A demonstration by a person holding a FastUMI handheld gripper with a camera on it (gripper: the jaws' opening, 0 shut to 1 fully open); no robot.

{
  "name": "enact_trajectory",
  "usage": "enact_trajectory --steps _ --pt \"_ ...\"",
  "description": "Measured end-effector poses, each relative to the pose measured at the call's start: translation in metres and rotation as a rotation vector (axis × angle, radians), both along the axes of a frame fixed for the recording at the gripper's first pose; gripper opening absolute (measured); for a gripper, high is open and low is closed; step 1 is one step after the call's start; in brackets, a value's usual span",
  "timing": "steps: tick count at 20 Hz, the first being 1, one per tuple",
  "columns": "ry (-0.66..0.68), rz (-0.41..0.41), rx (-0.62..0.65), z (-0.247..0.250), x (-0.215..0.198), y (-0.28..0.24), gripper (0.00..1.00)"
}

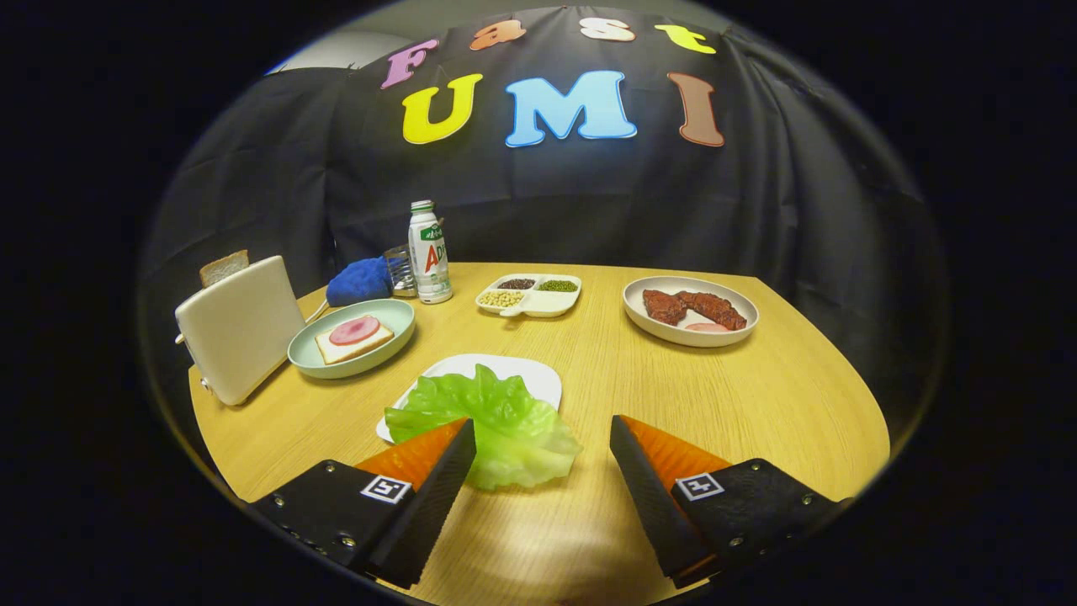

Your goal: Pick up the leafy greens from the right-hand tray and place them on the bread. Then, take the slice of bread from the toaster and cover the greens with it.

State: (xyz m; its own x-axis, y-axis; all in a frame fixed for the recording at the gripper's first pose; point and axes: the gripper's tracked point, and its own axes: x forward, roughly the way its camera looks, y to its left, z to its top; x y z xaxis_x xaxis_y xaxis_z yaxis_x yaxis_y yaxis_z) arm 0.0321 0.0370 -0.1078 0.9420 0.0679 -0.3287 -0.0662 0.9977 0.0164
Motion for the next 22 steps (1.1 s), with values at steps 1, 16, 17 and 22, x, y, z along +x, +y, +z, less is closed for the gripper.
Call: enact_trajectory --steps 1,16,17,22 --pt "0.010 0.002 0.009 -0.003 0.002 0.000 0.98" --pt "-0.021 0.082 0.090 0.010 0.000 0.005 0.00" --pt "-0.037 0.090 0.089 0.019 -0.002 0.006 0.00" --pt "-0.044 0.015 0.001 0.033 -0.006 -0.016 0.00"
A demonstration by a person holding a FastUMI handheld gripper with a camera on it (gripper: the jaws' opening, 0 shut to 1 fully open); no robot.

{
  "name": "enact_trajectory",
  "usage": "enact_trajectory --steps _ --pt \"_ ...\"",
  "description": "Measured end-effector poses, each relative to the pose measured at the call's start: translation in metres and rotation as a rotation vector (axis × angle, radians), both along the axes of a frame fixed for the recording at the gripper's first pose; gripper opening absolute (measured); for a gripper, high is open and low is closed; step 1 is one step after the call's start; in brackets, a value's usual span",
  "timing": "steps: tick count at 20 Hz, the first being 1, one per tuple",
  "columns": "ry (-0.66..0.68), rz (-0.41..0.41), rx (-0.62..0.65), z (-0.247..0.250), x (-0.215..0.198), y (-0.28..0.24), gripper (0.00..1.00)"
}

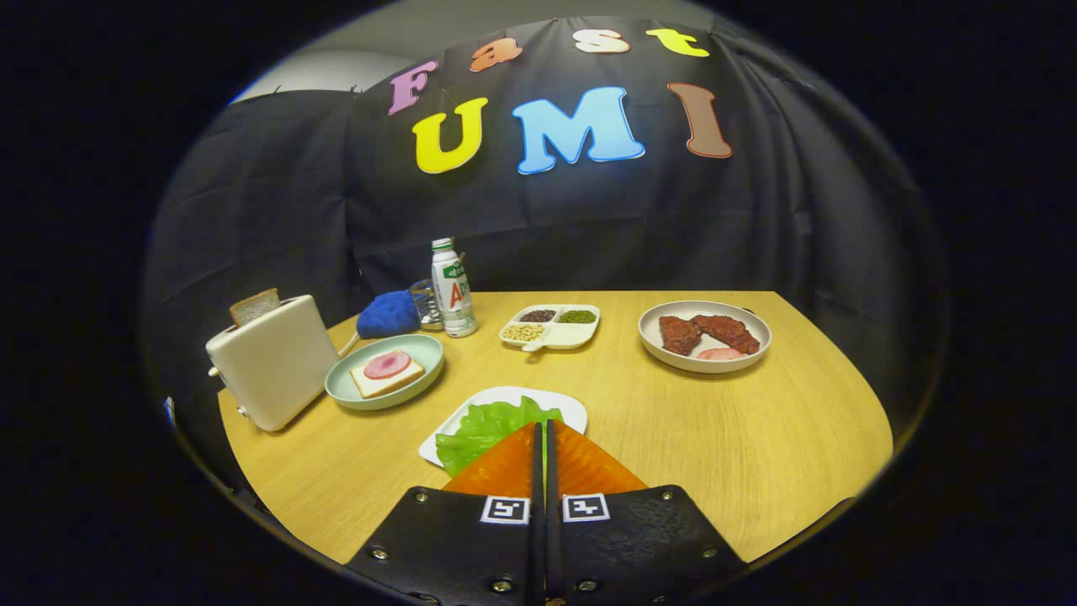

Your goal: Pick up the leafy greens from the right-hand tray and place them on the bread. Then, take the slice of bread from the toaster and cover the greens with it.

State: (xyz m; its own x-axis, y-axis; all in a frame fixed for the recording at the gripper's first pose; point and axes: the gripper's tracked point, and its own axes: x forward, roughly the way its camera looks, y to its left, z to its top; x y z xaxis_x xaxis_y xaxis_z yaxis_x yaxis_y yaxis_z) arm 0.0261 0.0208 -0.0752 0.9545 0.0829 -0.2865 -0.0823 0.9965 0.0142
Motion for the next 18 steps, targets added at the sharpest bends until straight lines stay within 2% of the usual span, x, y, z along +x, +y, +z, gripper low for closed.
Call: enact_trajectory --steps 1,2,3,4,5,9,13,14,15,16,17,18 --pt "0.038 -0.026 -0.026 -0.011 0.002 -0.010 0.00" --pt "0.078 -0.018 -0.022 -0.023 -0.001 -0.008 0.00" --pt "0.110 0.008 0.011 -0.029 -0.002 0.000 0.09" --pt "0.121 0.021 0.036 -0.031 -0.006 0.004 0.33" --pt "0.122 0.020 0.038 -0.033 -0.005 0.004 0.37" --pt "0.161 0.026 0.017 -0.044 -0.003 0.009 0.36" --pt "0.191 0.097 0.075 -0.047 -0.005 0.027 0.37" --pt "0.191 0.112 0.104 -0.046 -0.003 0.032 0.21" --pt "0.189 0.124 0.116 -0.048 -0.003 0.032 0.11" --pt "0.197 0.133 0.117 -0.051 -0.003 0.032 0.05" --pt "0.175 0.133 0.137 -0.046 -0.003 0.031 0.05" --pt "0.164 0.137 0.153 -0.043 -0.003 0.031 0.00"
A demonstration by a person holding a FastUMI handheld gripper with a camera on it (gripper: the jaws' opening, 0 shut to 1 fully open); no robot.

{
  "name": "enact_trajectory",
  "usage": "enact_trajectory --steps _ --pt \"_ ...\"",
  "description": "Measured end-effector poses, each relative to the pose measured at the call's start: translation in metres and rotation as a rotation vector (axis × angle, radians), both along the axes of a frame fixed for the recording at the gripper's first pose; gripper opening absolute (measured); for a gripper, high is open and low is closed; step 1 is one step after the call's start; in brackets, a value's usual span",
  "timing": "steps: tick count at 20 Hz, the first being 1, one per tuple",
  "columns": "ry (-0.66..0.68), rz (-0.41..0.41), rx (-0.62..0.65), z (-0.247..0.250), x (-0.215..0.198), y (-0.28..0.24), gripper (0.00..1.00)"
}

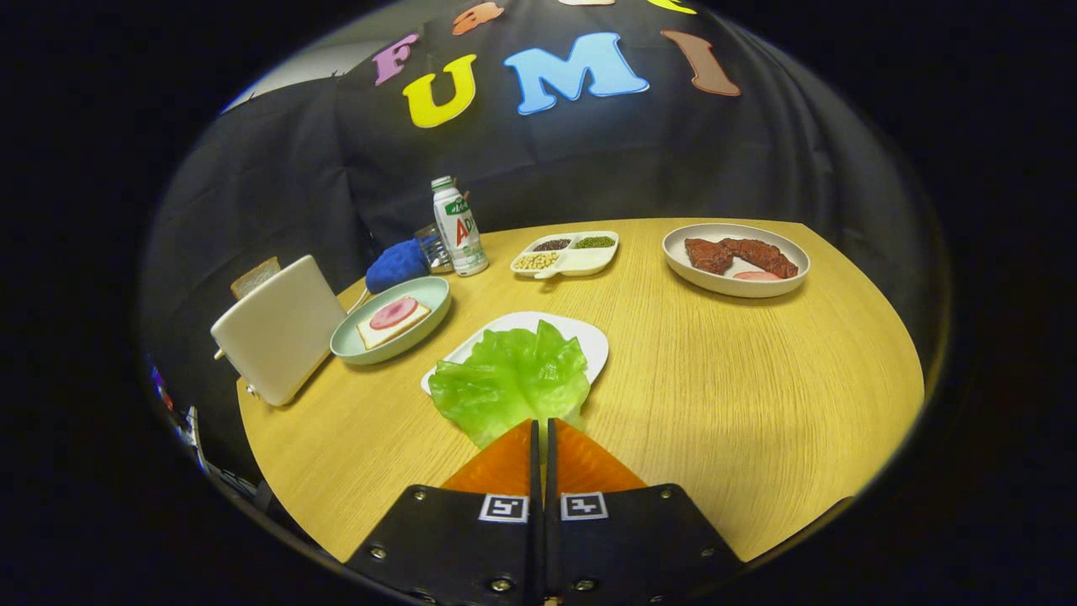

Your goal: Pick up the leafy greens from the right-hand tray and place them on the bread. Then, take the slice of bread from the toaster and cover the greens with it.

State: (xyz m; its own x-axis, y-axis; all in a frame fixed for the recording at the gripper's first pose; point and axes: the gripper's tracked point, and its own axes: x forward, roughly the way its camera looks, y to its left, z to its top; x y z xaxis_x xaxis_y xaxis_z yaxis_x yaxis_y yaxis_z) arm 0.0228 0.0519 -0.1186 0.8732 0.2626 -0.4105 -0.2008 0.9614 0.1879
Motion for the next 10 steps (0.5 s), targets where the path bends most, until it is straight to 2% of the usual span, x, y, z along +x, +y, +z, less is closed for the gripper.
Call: enact_trajectory --steps 5,10 --pt "-0.126 -0.002 -0.004 0.045 0.000 -0.001 0.00" --pt "-0.188 0.026 -0.029 0.084 0.005 0.014 0.00"
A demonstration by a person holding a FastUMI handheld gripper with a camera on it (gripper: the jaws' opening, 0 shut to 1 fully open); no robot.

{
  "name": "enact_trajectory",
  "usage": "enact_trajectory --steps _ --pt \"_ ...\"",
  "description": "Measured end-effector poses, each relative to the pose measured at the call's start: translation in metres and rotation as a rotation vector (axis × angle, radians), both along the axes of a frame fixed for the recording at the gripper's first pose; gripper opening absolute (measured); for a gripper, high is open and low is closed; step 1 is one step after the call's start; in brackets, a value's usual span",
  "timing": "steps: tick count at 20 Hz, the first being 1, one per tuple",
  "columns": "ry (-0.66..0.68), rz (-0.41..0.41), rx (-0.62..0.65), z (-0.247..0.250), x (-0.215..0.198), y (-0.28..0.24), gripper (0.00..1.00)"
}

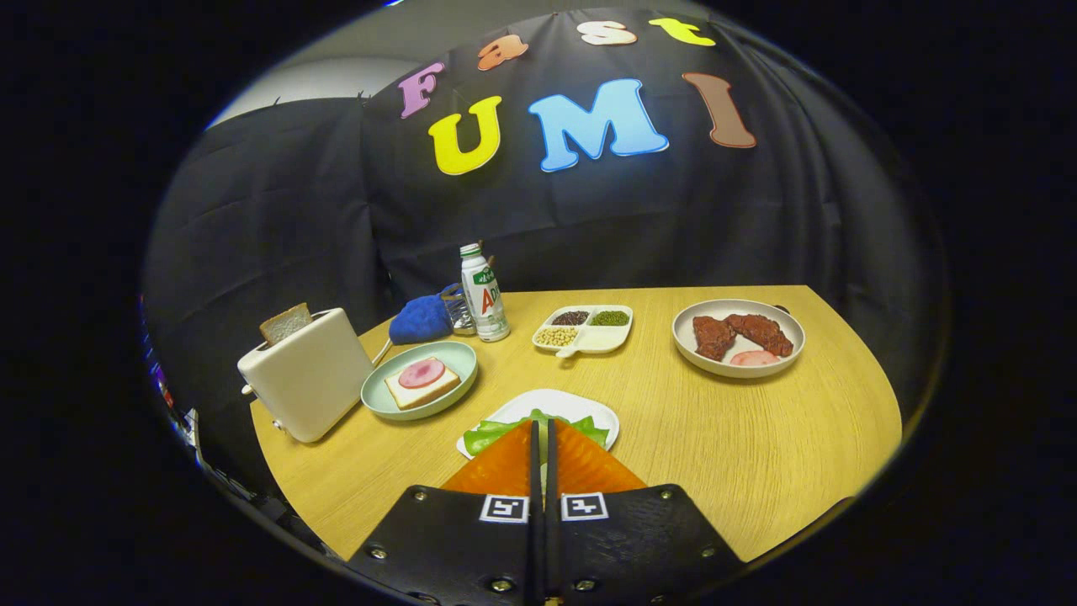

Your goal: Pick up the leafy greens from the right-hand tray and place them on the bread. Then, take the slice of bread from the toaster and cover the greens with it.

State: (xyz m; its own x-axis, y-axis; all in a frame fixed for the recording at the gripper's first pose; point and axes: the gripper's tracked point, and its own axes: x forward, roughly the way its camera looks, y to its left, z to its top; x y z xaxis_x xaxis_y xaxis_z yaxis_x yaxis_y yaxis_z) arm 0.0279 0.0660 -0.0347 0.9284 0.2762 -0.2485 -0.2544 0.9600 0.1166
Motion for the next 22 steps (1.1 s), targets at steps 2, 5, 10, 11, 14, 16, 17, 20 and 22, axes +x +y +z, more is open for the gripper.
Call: enact_trajectory --steps 2,5,10,11,14,16,17,20,22 --pt "-0.011 0.018 -0.015 0.010 0.004 0.011 0.00" --pt "-0.045 0.050 -0.029 0.031 0.010 0.032 0.00" --pt "-0.101 0.127 -0.050 0.059 0.020 0.081 0.00" --pt "-0.111 0.144 -0.053 0.062 0.022 0.092 0.00" --pt "-0.121 0.182 -0.058 0.064 0.036 0.120 0.00" --pt "-0.119 0.202 -0.061 0.063 0.046 0.136 0.00" --pt "-0.121 0.210 -0.066 0.062 0.052 0.144 0.00" --pt "-0.122 0.232 -0.069 0.057 0.072 0.170 0.00" --pt "-0.112 0.236 -0.060 0.050 0.086 0.187 0.00"
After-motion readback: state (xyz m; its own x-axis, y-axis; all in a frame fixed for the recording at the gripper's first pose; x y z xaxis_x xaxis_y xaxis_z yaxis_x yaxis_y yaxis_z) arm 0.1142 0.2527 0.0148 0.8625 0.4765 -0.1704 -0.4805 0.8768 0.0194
